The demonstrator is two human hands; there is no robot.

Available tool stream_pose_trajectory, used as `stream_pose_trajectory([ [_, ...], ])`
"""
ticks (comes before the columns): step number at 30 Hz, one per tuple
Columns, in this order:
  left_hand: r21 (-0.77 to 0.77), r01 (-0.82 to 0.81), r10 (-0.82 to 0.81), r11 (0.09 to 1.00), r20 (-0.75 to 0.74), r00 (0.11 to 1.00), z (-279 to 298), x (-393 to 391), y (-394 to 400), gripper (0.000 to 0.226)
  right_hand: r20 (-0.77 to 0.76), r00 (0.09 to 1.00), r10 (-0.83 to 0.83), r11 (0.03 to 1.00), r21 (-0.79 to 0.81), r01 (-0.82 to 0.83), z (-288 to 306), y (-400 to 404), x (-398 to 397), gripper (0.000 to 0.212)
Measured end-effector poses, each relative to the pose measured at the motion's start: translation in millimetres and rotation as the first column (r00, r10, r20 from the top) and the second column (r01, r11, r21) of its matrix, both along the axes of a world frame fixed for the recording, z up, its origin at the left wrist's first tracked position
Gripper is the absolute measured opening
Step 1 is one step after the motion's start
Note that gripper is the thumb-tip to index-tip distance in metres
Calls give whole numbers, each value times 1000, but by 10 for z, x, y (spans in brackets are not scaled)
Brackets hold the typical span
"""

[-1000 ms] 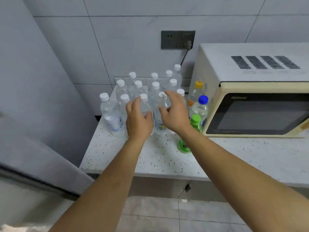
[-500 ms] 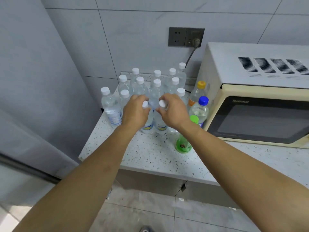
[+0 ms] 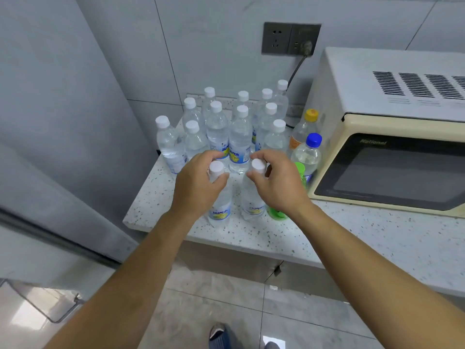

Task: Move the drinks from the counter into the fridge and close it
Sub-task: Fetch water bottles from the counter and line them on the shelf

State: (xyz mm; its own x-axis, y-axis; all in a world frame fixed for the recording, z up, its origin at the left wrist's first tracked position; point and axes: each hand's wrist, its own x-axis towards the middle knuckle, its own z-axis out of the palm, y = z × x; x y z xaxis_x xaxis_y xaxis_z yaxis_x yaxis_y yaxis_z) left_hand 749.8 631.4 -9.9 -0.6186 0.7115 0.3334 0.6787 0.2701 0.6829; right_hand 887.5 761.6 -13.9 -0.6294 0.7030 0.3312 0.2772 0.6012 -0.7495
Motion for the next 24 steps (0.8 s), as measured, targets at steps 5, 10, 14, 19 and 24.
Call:
stream_pose_trajectory([
  [5, 25, -41, 29, 999, 365, 931, -484, 85, -139, 61, -16, 998, -54, 997, -50, 53, -300, -146, 105, 62],
  [10, 1, -88, 74, 996, 534, 842, -975, 77, -193, 70, -122, 990, -74, 977, -208, 48, -691, -333, 95, 88],
  [14, 16, -63, 41, 998, 594, 804, -1255, 53, -217, 69, -84, 977, -198, 905, -399, 149, -949, -390, 3, 75],
  [19, 47, -66, 22, 997, 631, 776, -1404, -17, -199, 68, -51, 942, -331, 825, -501, 263, -1120, -372, -134, 64],
  [24, 115, -70, -20, 991, 639, 769, -1365, -6, -317, 65, -51, 944, -325, 828, -497, 258, -1122, -407, -143, 65],
])
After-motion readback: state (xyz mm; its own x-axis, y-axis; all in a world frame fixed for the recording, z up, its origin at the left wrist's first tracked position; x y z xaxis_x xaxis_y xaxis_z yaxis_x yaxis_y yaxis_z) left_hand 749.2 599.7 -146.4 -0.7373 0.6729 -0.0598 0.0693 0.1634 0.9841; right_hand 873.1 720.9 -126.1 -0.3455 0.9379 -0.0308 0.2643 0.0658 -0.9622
